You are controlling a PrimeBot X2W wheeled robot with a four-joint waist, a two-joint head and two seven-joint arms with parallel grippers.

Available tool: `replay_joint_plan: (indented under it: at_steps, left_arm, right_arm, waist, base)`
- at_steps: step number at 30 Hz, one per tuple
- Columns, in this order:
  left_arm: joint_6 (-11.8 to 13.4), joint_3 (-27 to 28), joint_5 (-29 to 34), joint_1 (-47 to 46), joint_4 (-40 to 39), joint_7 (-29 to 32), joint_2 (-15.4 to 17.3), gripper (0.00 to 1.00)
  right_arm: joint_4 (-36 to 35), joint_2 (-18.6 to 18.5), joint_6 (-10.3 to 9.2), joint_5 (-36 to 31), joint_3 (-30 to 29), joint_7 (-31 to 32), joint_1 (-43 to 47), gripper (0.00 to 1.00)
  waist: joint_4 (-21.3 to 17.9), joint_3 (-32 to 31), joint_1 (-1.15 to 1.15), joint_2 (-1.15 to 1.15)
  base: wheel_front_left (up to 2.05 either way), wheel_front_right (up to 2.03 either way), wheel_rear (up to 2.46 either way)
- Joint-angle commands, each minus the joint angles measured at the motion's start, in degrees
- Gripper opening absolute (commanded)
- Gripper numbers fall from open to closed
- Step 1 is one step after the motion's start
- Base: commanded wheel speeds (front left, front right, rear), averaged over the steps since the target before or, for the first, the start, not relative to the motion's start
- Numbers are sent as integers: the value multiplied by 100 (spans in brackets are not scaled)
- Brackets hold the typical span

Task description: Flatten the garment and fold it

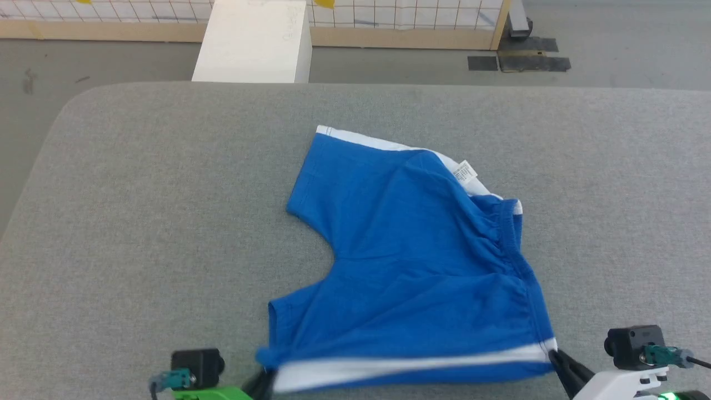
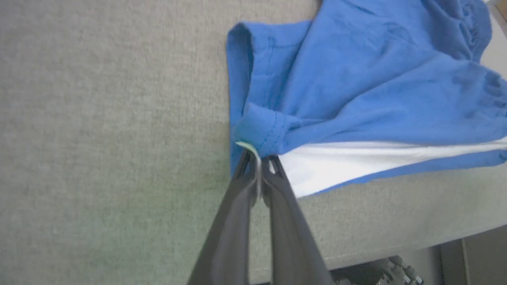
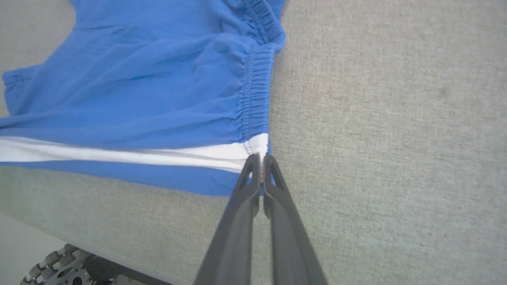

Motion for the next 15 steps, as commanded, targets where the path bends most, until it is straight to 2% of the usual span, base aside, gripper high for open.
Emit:
replay_joint_plan:
  at_steps: [1,7,10,15]
  left_arm:
    - [-15,40,154,-114,-65,-218,2,0]
    - [-206,71,728,-1049,-117,-1335,-39,0]
    - [-394,5,893,-1741,30,-1565,-28,0]
    - [-690,-45,986,-2926,484,-1614,29,0]
  right_arm:
    - [-69,39,-9,7,13,-150,12,0]
    - [-144,120,-9,-35,292,-966,-316,0]
    - [-128,99,-9,-79,406,-1208,-636,0]
    - [-11,35,-9,-126,534,-1331,-1325,0]
  waist:
    - [-9,34,1,0]
    - [-95,202,1,0]
    - [-156,348,1,0]
    - [-305,634,1,0]
  base:
    - [0,0,0]
    - [0,0,0]
    - [0,0,0]
    - [0,0,0]
